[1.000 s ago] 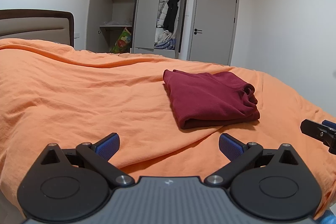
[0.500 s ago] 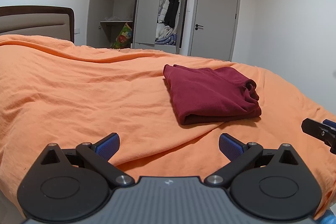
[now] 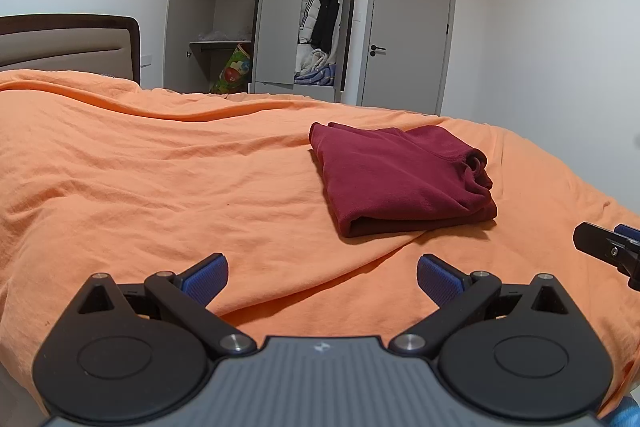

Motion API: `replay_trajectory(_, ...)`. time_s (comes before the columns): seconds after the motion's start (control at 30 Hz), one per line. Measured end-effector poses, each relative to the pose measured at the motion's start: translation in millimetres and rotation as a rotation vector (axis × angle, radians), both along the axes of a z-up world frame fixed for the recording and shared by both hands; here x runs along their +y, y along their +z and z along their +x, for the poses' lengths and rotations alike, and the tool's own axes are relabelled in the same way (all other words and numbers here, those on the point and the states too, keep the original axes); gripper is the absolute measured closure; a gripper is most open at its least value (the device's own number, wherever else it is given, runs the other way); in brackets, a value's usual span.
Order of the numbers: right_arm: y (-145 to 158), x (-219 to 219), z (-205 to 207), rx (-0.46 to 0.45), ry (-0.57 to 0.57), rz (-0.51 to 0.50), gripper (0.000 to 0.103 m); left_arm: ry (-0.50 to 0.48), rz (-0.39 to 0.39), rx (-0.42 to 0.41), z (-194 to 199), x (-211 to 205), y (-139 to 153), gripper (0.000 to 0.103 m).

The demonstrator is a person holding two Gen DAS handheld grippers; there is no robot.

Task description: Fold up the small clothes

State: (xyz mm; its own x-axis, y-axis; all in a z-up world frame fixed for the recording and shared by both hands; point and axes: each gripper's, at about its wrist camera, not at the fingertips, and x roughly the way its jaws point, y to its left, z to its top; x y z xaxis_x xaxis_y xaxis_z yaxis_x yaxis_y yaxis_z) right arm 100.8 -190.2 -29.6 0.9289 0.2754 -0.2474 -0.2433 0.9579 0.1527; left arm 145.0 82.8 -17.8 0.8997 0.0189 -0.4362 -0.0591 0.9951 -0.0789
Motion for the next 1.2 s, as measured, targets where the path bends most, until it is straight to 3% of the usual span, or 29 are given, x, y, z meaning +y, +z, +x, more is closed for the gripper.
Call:
replay_trajectory(0.3,0.3,0.3,-0.4,0.0,0.0,0.0,0.001,0.016,0.006,0.015,1.4,-0.4,0.5,0.0)
replay_trajectory(0.53,-1.8,0.5,1.1,0.004,0.005,-0.005,0.001,0.064,0.072,0.032,5.3,-5.1,3.5,0.0)
replay_trajectory(1.2,-6.6,-2.2,7.5,0.025,0.002,-0.002,0.001,0.05,0.091,0.056,13.8,-10.3,3.0,0.0)
